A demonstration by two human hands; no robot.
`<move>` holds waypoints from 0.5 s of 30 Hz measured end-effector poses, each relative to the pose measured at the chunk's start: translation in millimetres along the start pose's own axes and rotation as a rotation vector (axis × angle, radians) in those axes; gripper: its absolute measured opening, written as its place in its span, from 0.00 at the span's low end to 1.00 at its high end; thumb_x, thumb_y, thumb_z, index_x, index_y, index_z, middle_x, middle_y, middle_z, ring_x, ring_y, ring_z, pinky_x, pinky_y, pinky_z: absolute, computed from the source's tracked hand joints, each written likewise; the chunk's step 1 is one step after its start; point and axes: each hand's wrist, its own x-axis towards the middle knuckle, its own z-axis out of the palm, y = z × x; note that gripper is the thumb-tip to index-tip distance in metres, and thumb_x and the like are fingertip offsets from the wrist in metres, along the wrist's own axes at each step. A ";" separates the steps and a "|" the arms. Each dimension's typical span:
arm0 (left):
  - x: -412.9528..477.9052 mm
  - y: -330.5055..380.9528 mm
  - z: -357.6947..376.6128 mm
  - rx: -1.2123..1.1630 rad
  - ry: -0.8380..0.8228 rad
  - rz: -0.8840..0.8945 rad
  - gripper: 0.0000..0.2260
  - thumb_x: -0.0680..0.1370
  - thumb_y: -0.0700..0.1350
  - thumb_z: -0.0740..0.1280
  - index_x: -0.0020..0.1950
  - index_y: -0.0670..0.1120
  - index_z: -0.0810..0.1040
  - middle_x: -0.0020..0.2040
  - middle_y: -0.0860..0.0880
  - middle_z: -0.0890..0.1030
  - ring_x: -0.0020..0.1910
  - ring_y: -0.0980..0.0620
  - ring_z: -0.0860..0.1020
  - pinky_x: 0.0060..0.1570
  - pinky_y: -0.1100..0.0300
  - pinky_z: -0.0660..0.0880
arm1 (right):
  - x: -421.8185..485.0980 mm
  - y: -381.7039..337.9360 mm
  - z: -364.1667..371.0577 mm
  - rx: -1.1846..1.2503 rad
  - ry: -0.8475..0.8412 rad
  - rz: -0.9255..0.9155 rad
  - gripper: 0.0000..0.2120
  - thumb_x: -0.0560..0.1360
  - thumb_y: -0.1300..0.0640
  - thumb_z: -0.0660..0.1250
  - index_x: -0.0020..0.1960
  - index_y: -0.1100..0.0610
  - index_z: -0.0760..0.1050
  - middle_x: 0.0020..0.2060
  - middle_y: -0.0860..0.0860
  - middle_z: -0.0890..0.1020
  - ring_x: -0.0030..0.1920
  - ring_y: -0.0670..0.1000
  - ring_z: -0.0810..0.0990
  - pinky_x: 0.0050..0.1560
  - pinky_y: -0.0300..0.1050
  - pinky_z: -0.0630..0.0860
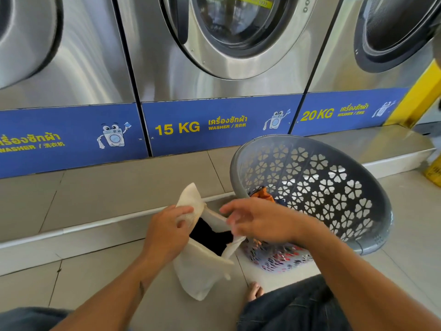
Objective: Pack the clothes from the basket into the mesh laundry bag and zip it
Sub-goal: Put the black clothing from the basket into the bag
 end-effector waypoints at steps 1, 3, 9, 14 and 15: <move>0.4 0.7 0.6 -0.006 0.004 -0.005 0.17 0.75 0.38 0.63 0.58 0.53 0.84 0.52 0.54 0.81 0.51 0.51 0.78 0.51 0.56 0.76 | -3.5 -2.4 -12.1 0.113 0.079 -0.030 0.20 0.78 0.57 0.70 0.69 0.46 0.74 0.59 0.48 0.83 0.58 0.50 0.82 0.61 0.43 0.78; 1.4 2.4 1.9 -0.012 -0.001 -0.003 0.18 0.75 0.37 0.63 0.58 0.53 0.84 0.52 0.54 0.81 0.52 0.50 0.78 0.52 0.56 0.76 | -3.5 -0.2 -36.7 0.217 0.254 -0.054 0.20 0.79 0.63 0.69 0.68 0.50 0.75 0.59 0.51 0.82 0.59 0.50 0.81 0.59 0.40 0.78; 10.0 16.3 5.3 -0.110 0.037 0.005 0.17 0.75 0.38 0.65 0.57 0.55 0.84 0.55 0.56 0.81 0.54 0.54 0.78 0.54 0.65 0.74 | 57.6 81.0 -65.8 -0.089 0.310 0.296 0.31 0.77 0.56 0.69 0.78 0.49 0.62 0.70 0.56 0.72 0.64 0.58 0.77 0.60 0.53 0.78; 22.5 23.0 16.1 -0.100 0.011 0.001 0.17 0.76 0.38 0.64 0.59 0.56 0.83 0.58 0.53 0.81 0.57 0.51 0.77 0.59 0.54 0.76 | 91.7 129.4 -54.2 -0.562 0.049 0.518 0.42 0.74 0.51 0.70 0.82 0.49 0.53 0.76 0.60 0.66 0.72 0.63 0.69 0.69 0.57 0.72; 25.7 24.2 18.7 -0.100 0.005 0.001 0.18 0.76 0.38 0.64 0.59 0.56 0.83 0.58 0.53 0.81 0.57 0.51 0.78 0.59 0.55 0.76 | 98.1 139.3 -54.2 -0.636 0.011 0.566 0.45 0.73 0.49 0.70 0.82 0.46 0.49 0.78 0.60 0.63 0.75 0.65 0.65 0.71 0.59 0.69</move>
